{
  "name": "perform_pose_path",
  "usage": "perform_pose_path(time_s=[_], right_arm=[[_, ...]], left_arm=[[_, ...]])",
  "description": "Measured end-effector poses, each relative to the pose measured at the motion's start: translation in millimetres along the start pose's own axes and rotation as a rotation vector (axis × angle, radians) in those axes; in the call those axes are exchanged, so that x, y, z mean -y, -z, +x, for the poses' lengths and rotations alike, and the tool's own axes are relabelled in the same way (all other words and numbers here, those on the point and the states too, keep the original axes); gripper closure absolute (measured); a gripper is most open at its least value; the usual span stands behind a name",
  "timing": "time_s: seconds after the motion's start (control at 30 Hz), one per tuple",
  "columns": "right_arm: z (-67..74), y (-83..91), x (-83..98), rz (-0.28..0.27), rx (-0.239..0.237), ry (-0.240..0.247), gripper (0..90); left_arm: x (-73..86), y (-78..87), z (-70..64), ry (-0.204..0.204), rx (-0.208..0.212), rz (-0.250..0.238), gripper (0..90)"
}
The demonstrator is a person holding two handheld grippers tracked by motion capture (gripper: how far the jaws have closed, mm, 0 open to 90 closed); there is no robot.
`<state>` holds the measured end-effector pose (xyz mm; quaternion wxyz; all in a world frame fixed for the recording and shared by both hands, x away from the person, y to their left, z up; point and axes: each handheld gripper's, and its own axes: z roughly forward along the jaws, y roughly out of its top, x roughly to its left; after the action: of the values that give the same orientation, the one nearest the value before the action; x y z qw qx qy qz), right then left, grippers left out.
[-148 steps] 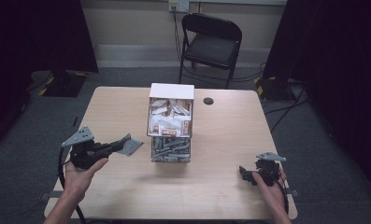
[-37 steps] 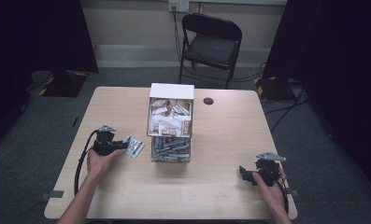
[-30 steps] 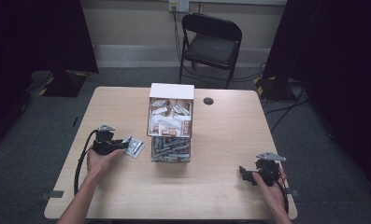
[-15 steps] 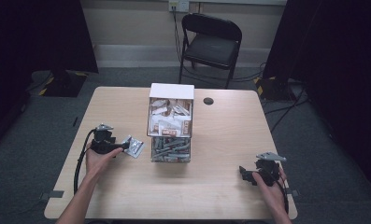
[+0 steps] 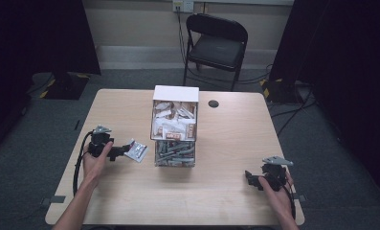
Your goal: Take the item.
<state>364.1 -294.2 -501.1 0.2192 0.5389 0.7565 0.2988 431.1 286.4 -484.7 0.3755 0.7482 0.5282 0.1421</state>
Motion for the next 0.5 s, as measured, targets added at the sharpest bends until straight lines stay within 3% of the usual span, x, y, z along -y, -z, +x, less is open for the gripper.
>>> perform_pose_path(time_s=[0.07, 0.23, 0.4, 0.5], right_arm=[[0.0, 0.0, 0.0, 0.000, 0.000, 0.000, 3.7], [0.0, 0.0, 0.0, 0.000, 0.000, 0.000, 3.7], [0.0, 0.0, 0.0, 0.000, 0.000, 0.000, 3.7], [0.0, 0.0, 0.0, 0.000, 0.000, 0.001, 3.7]], left_arm=[[-0.4, 5.0, -1.0, -0.020, -0.011, -0.005, 18.4], [-0.9, 14.8, -2.2, -0.017, -0.005, -0.025, 18.4], [-0.6, 23.2, -7.4, -0.038, 0.010, -0.028, 18.5], [-0.6, 28.7, -12.7, -0.065, -0.025, -0.003, 18.9]])
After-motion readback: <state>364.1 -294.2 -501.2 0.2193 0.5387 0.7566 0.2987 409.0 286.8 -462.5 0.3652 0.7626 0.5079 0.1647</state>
